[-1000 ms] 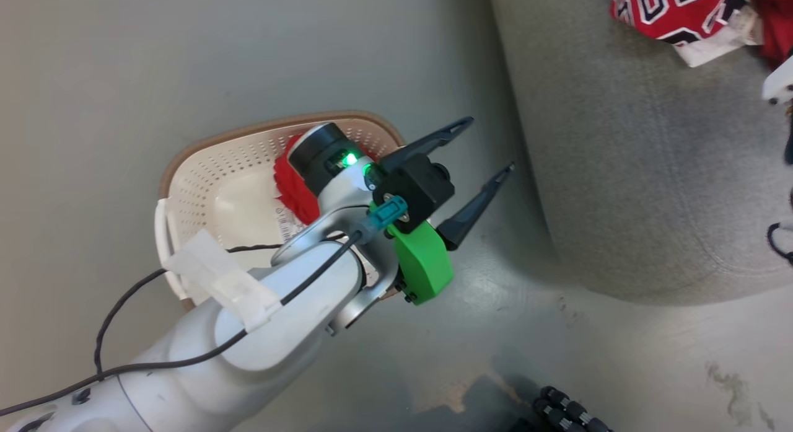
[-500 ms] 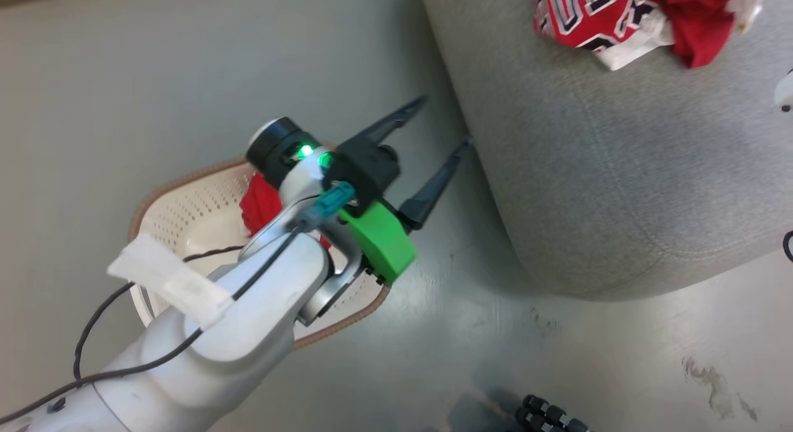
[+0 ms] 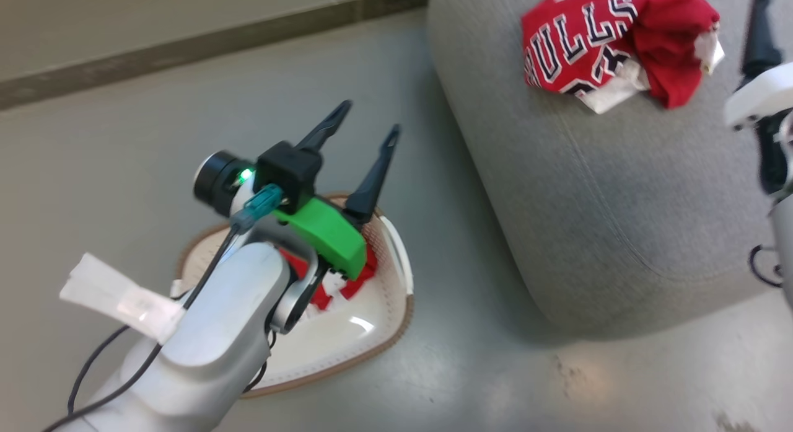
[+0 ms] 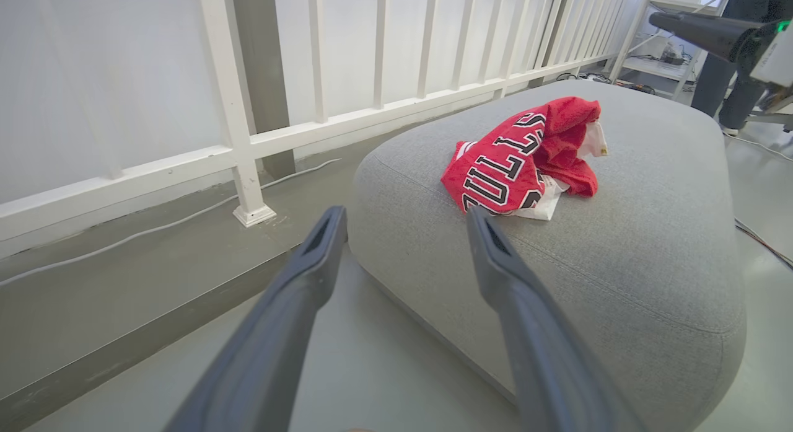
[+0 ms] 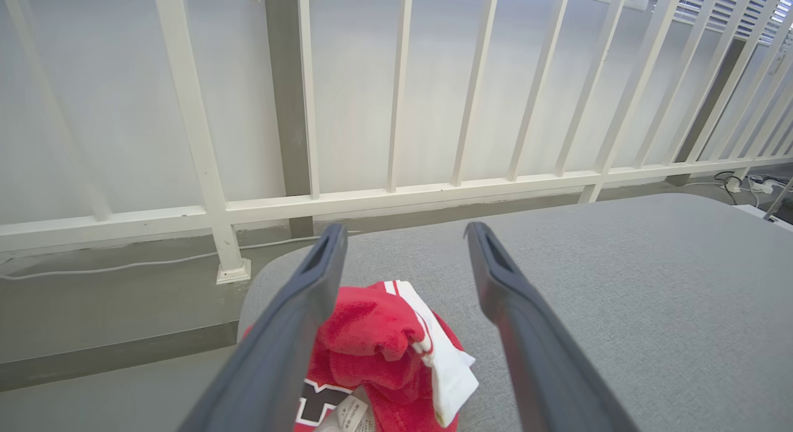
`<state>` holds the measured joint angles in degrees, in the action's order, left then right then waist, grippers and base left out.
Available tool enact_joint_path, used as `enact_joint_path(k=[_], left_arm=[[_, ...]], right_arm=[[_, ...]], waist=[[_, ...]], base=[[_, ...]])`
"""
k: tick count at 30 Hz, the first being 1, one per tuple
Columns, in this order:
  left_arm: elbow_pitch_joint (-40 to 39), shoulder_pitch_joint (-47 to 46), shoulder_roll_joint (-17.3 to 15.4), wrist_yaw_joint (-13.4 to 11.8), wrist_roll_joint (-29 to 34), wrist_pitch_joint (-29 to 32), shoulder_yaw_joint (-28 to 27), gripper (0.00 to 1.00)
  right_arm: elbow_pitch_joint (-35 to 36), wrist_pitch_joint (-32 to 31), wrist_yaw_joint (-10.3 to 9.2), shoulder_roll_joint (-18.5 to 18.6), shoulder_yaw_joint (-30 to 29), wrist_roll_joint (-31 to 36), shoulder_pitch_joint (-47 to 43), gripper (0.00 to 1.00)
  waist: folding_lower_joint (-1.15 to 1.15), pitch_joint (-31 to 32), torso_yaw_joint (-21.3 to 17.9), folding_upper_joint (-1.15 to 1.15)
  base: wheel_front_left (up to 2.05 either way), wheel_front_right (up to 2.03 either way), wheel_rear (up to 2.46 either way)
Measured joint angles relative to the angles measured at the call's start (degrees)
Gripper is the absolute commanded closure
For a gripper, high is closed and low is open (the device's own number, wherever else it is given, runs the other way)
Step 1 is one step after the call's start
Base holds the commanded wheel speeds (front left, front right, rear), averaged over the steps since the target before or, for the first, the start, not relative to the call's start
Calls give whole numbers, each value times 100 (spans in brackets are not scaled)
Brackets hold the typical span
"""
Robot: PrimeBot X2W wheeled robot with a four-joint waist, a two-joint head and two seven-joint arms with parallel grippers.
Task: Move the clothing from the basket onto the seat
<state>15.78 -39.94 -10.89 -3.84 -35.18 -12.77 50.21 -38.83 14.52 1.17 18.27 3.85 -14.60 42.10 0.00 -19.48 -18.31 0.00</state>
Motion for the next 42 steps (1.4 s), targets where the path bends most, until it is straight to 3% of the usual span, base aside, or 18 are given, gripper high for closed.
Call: enact_joint_path(k=[5, 21, 33, 42], left_arm=[[221, 317, -36, -125, -99, -85, -254, 0], [764, 1583, -280, -282, -431, -148, -1255, 0], [372, 2419, -504, -326, -272, -164, -2074, 0], [27, 3052, -526, -326, 59, -165, -2693, 0]], right_arm=[[135, 5, 83, -183, 134, 3, -283, 0], [414, 5, 58, -794, 230, -31, -1606, 0], [1112, 5, -180, -1224, 372, -104, -2615, 0], [1662, 5, -389, -1317, 448, -56, -3365, 0]], waist=[[0, 305, 291, 0], [0, 1330, 1419, 0], [0, 2063, 2060, 0], [0, 2280, 2197, 0]], base=[[0, 0, 0], [0, 0, 0], [0, 0, 0], [0, 0, 0]])
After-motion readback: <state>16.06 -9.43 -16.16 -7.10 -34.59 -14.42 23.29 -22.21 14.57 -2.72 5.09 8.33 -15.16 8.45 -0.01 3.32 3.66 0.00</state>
